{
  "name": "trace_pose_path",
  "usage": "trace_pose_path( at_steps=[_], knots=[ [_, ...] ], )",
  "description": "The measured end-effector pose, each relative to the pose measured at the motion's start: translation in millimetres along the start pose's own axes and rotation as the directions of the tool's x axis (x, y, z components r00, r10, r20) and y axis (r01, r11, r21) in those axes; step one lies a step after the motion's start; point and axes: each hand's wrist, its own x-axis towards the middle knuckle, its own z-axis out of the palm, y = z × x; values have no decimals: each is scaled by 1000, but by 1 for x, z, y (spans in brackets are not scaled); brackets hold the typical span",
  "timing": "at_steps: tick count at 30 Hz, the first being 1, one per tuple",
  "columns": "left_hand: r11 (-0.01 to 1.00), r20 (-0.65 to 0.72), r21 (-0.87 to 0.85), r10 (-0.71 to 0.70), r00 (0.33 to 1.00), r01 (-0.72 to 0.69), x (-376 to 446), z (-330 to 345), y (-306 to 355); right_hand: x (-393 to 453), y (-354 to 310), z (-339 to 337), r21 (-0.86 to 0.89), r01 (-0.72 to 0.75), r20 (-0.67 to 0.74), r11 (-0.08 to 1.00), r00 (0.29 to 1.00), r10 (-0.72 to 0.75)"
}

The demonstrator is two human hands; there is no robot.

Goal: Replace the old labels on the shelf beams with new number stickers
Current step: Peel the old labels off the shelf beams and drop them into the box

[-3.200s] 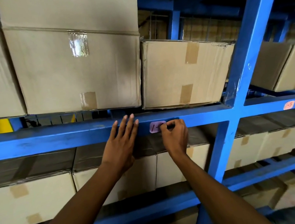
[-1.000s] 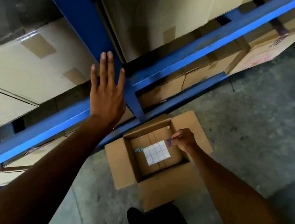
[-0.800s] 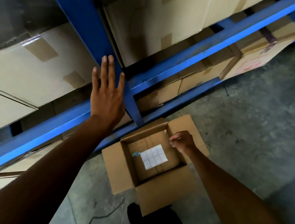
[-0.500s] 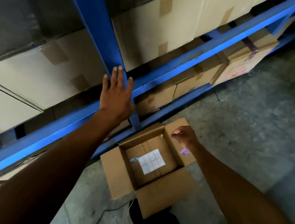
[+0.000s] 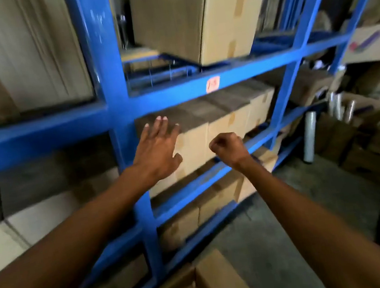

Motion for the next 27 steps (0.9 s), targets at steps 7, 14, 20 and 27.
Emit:
trace_pose_path(
  at_steps=[7,14,20,27],
  knots=[
    [990,-350,134,85,933,-39,73,-149,-11,85,-139,-125,-70,303,-313,950,898,-309],
    [952,-618,303,156,771,50,156,-268,5,161,-220,-233,-130,511,-525,850,691,-496],
    [830,-697,464,127,706,309,215,-333,2,228,-262,-291,-187,598,-546,779,596,-589],
    [648,-637,587,-1,771,486,246,-351,-26,292,-299,-298,-348,572,-587,743,485,-648]
  ],
)
